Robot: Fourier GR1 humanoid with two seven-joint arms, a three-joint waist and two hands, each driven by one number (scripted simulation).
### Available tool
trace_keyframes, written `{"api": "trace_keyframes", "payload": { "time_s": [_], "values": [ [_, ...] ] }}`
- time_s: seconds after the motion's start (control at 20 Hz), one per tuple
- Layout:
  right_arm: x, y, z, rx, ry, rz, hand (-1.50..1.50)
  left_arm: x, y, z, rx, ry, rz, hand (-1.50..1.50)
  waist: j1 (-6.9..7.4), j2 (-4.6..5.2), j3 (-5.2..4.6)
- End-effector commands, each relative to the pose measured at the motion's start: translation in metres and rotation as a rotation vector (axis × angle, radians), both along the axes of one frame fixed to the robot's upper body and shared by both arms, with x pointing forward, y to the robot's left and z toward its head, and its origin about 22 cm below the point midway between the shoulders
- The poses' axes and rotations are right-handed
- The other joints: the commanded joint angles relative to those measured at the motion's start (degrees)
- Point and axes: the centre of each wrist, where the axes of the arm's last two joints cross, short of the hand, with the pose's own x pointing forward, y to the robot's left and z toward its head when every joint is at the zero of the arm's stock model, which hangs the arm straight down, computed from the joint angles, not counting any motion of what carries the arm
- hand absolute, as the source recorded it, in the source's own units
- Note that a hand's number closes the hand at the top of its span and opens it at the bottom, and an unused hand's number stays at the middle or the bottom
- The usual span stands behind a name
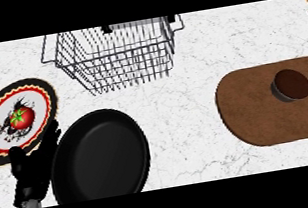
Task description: Pick the cupcake from the cutting board and place it in the basket
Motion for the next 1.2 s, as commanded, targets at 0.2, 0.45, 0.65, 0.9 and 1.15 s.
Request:
{"api": "trace_keyframes", "payload": {
  "time_s": [0.2, 0.45, 0.65, 0.9, 1.15],
  "values": [
    [0.004, -0.004, -0.042, -0.024, 0.026, -0.018, -1.5, -0.027, 0.003, -0.036, -0.007, 0.174, 0.024, 0.0, 0.22, 0.69, -0.81],
    [-0.002, 0.002, -0.057, 0.001, 0.024, 0.014, -1.5, -0.029, 0.005, -0.031, 0.0, 0.171, 0.039, 0.0, -0.19, 0.44, -0.83],
    [0.002, -0.011, -0.078, -0.022, -0.003, -0.001, -1.5, -0.011, -0.008, -0.03, -0.019, 0.171, 0.036, 0.0, -0.14, 0.73, -0.79],
    [0.003, -0.003, -0.097, -0.004, 0.005, -0.007, -1.5, -0.006, -0.001, -0.013, -0.02, 0.182, 0.044, 0.0, -0.23, 0.56, -0.78],
    [0.01, -0.002, -0.114, 0.012, -0.008, -0.015, -1.5, -0.028, 0.006, -0.032, -0.012, 0.177, 0.04, 0.0, 0.09, 0.62, -0.82]
  ]
}}
